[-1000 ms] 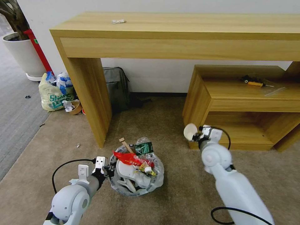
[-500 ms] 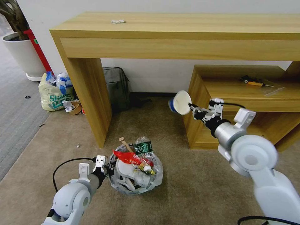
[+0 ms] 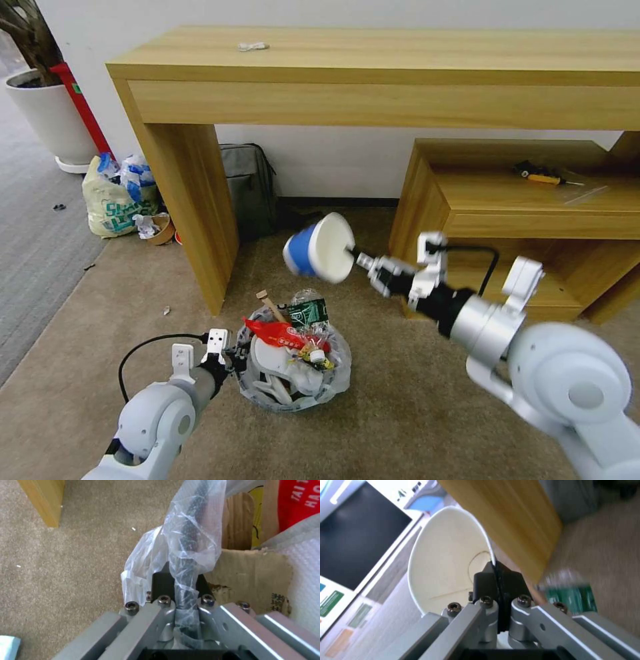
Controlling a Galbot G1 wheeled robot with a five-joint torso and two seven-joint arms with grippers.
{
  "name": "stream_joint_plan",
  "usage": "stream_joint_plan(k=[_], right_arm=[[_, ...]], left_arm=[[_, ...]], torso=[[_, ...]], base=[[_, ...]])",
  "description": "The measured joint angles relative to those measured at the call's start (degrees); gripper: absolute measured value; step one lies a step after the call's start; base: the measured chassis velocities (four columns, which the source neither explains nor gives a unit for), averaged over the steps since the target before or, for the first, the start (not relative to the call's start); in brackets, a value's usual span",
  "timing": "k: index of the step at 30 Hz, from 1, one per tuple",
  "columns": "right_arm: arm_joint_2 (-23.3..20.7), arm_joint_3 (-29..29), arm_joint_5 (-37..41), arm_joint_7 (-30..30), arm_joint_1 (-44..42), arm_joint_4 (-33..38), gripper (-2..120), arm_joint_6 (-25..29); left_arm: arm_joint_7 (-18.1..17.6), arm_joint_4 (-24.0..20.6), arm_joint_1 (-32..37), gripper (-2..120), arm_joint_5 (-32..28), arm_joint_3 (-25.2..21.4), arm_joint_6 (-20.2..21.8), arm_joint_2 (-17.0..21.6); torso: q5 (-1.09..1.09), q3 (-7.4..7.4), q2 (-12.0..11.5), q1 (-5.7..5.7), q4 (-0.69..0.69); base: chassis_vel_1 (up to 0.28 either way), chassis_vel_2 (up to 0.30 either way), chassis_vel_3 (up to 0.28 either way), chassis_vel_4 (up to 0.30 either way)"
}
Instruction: Pick up the trash bin and place the garbage on the floor into it.
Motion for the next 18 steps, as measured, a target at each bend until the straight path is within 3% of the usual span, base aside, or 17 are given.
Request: stream_joint_plan(k=[7,18], right_arm=[[-0.5,-0.3,3.0,-1.9,-1.2,-4.8,0,-3.2],[-1.3,-2.8,5.4,-1.6,-0.4,-10.3,0,-3.4]], left_arm=[[0.0,-0.2,0.3,0,-0.1,-0.2,0.0,-0.3],[0.2,-0.8,0.7,0,-0.1,-0.6,0.0,-0.2]], torso=[[0.0,0.0,0.0,0.0,0.01],[0.0,0.01,0.0,0.01,0.01]], base=[[0.0,0.0,0.0,0.0],[0.0,0.0,0.0,0.0]])
